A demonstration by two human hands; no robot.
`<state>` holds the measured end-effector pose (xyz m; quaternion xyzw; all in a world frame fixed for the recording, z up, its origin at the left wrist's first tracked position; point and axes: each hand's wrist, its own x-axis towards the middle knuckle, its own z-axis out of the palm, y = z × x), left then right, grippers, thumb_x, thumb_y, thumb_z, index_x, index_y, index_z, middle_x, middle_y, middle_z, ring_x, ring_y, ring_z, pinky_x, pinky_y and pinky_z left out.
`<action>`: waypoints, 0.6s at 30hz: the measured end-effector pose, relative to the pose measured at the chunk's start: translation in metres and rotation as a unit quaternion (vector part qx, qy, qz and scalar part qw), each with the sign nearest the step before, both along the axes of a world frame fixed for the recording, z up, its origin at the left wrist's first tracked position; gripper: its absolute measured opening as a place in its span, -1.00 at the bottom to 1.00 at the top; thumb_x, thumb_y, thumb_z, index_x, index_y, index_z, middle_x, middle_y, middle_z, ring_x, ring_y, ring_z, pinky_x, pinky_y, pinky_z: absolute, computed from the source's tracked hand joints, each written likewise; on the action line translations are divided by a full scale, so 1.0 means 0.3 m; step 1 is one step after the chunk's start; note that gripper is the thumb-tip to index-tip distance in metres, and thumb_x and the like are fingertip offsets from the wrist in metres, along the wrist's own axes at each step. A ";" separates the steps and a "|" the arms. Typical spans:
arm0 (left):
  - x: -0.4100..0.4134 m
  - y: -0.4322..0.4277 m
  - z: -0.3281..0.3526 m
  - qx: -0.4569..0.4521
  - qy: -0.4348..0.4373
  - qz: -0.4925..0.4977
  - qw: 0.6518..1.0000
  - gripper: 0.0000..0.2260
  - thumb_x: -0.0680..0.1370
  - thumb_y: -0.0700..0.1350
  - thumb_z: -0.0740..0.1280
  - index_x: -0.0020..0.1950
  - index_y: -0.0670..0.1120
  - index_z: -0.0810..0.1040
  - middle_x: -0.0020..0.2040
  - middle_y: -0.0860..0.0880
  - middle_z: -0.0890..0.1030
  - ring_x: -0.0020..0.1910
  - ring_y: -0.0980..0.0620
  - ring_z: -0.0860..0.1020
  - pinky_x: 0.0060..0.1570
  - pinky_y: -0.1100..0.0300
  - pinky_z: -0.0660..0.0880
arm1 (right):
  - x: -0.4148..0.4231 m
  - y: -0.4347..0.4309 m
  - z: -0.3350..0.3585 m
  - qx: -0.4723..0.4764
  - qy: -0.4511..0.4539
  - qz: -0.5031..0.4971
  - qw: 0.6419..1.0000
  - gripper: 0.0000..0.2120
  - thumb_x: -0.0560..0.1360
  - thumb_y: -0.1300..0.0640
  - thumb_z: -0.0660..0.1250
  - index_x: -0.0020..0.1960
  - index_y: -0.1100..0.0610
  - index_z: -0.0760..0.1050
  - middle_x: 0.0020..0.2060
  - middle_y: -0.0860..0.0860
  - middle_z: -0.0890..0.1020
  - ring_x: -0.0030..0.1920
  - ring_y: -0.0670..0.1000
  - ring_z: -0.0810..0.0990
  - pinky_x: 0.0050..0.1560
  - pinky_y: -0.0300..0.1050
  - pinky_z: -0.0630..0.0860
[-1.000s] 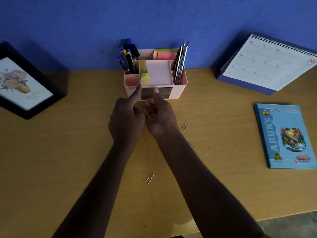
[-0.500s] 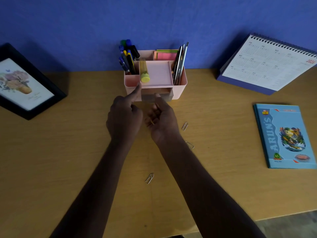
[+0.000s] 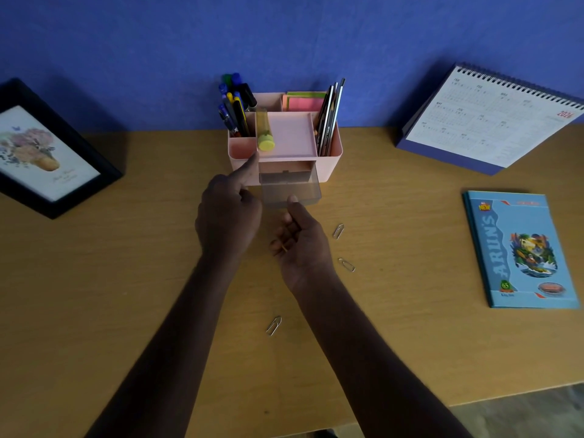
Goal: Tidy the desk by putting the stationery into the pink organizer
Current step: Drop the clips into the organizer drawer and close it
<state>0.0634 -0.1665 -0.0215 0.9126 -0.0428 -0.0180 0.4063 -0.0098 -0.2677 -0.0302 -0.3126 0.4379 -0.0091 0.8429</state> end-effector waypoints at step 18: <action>-0.434 0.101 -0.115 -0.066 0.046 0.060 0.995 -0.76 0.57 0.03 0.36 0.14 0.05 0.77 0.01 0.11 0.75 -0.08 0.11 0.71 0.02 -0.01 0.66 | -0.330 -0.384 -0.036 -0.501 0.048 0.200 0.841 -0.91 0.62 0.13 0.46 -0.01 0.03 0.74 -0.28 0.00 0.72 -0.30 0.11 0.66 -0.28 0.06 0.64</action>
